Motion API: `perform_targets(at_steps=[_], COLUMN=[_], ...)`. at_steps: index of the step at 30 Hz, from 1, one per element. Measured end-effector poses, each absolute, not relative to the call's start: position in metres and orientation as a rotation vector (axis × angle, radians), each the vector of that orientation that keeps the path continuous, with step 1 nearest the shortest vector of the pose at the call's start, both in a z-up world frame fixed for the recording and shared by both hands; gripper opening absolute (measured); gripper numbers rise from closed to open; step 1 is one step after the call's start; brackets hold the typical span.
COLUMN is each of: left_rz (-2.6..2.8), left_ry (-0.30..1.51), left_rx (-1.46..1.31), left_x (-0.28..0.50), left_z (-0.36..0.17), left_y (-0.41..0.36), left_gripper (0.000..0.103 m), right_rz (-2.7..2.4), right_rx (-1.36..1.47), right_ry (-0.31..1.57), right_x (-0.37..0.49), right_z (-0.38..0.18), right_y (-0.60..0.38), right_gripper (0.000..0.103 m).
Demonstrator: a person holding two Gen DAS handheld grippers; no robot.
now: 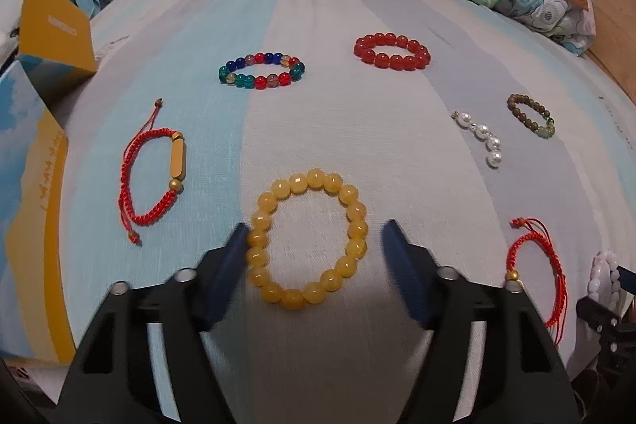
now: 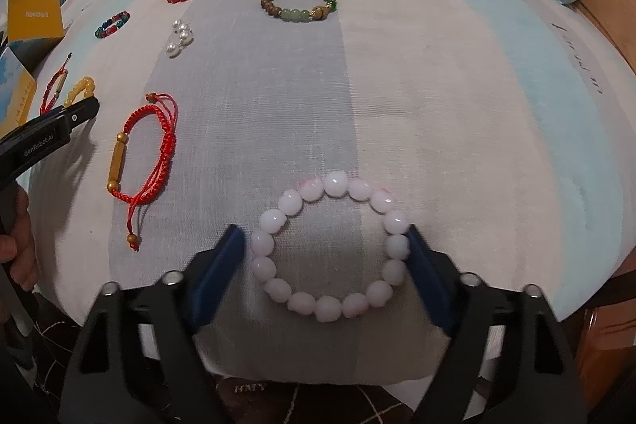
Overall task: Organize jewelry
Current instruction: 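Grasp the yellow amber bracelet with the left tool while the right tool grasps the white bead bracelet, then carry the amber bracelet in the left tool and white bracelet in the right tool to the box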
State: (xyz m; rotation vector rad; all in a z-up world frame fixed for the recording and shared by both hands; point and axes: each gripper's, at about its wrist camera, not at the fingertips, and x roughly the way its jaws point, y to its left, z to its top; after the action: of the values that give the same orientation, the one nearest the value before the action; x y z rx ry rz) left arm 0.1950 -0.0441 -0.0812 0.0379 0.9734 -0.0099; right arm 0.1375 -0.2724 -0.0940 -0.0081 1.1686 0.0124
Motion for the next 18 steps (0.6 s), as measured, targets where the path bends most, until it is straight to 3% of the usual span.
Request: perform_targets(at_steps=[2, 5, 8, 18], left_rz=[-0.017, -0.048, -0.077, -0.101], left_ry=[0.972, 0.979, 0.993, 0.989], left_rx=[0.035, 0.041, 0.032, -0.007], left_x=[0.191, 0.186, 0.184, 0.174], left_z=[-0.080, -0.078, -0.075, -0.057], left_y=[-0.047, -0.052, -0.054, -0.051], left_gripper=[0.048, 0.020, 0.009, 0.009], right_rz=[0.010, 0.003, -0.010, 0.004], right_rx=[-0.005, -0.005, 0.017, 0.054], right_ry=[1.165, 1.160, 1.160, 1.134], right_x=[0.135, 0.134, 0.134, 0.126], right_z=[-0.093, -0.091, -0.088, -0.078], right_y=[-0.274, -0.275, -0.281, -0.279], right_gripper=[0.060, 0.043, 0.020, 0.018])
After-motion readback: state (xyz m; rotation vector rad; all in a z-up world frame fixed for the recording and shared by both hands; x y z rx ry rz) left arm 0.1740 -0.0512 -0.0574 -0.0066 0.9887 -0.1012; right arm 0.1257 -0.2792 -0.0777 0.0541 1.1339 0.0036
